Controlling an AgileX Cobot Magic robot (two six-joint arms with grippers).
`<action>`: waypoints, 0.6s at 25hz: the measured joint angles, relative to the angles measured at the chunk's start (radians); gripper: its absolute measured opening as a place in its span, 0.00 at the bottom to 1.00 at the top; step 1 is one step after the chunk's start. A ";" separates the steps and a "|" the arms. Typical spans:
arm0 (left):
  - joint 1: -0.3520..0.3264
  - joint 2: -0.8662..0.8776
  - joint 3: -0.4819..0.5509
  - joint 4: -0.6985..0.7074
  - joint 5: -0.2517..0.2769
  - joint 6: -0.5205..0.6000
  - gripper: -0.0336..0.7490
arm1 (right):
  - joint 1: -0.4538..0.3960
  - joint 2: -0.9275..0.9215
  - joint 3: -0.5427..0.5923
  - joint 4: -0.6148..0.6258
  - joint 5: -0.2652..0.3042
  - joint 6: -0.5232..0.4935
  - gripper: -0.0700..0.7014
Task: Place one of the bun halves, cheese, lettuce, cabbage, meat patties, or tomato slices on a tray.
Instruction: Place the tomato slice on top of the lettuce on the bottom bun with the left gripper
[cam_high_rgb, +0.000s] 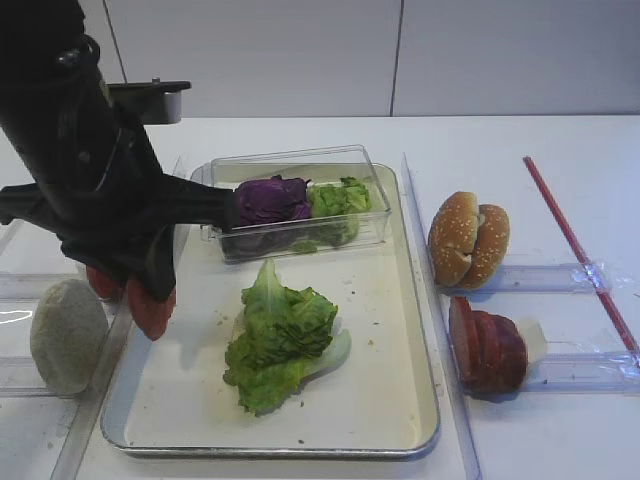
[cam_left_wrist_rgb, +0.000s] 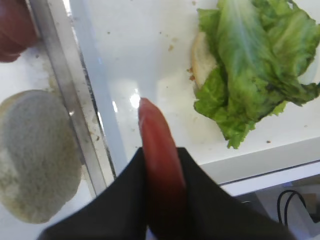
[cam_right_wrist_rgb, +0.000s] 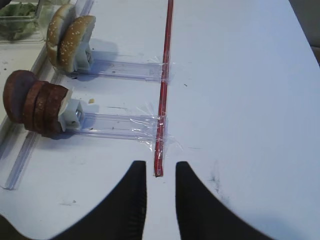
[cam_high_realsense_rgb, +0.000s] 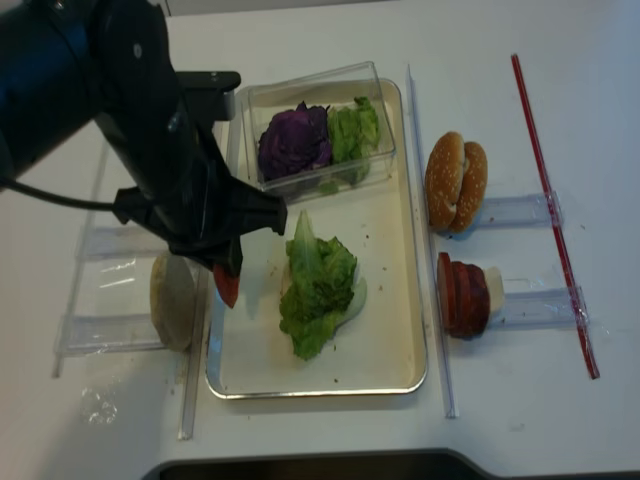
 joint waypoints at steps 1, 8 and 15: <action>-0.008 -0.001 0.000 0.000 0.000 -0.005 0.16 | 0.000 0.000 0.000 0.000 0.000 0.000 0.32; -0.016 0.006 0.000 -0.128 0.000 0.022 0.16 | 0.000 0.000 0.000 0.000 0.000 0.000 0.32; -0.021 0.086 0.000 -0.319 -0.013 0.154 0.16 | 0.000 0.000 0.000 0.000 0.000 0.000 0.32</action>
